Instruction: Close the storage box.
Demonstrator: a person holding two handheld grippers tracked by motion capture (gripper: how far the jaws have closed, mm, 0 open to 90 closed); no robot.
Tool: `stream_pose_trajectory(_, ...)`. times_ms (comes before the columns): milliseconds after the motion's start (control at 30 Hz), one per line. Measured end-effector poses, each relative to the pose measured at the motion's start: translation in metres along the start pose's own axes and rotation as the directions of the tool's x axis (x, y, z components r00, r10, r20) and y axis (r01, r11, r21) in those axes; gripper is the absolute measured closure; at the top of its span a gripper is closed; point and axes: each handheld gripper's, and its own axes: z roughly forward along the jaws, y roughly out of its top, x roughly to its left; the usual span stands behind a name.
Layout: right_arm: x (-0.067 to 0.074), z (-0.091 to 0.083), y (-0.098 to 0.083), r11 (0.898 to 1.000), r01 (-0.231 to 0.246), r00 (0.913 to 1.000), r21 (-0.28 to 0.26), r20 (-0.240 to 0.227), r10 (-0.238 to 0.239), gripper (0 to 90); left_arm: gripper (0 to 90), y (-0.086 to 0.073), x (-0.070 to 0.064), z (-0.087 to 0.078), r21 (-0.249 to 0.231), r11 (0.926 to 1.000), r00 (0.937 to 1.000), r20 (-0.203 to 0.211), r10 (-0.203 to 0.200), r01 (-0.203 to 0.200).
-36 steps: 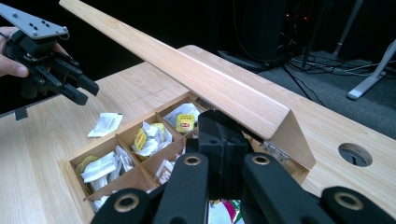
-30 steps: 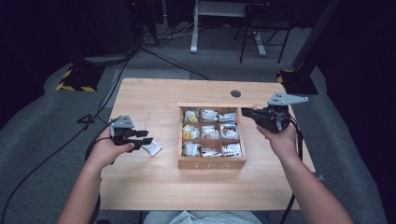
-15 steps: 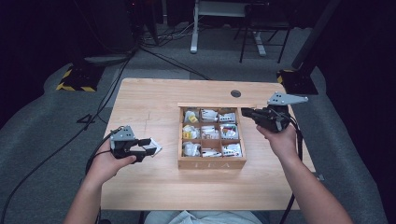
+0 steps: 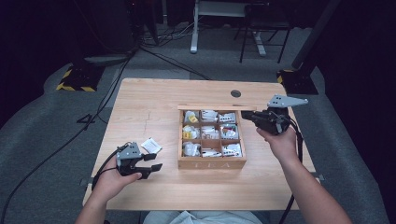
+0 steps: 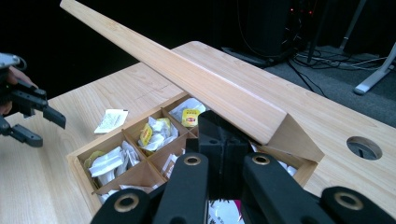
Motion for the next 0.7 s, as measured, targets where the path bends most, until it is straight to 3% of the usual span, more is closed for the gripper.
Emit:
stream_pose_trajectory(367,0.002,-0.002,-0.004,1.0,-0.01,0.9999,0.009,-0.009,0.011,89.9,47.5,-0.019,-0.01,0.014,0.057,0.9984,0.9998,-0.019,0.008,-0.007)
stream_pose_trajectory(700,0.005,-0.007,-0.01,1.0,-0.009,0.9999,0.015,-0.01,0.009,89.9,46.2,-0.026,-0.013,0.02,0.091,0.9958,0.9995,-0.027,0.012,-0.01)
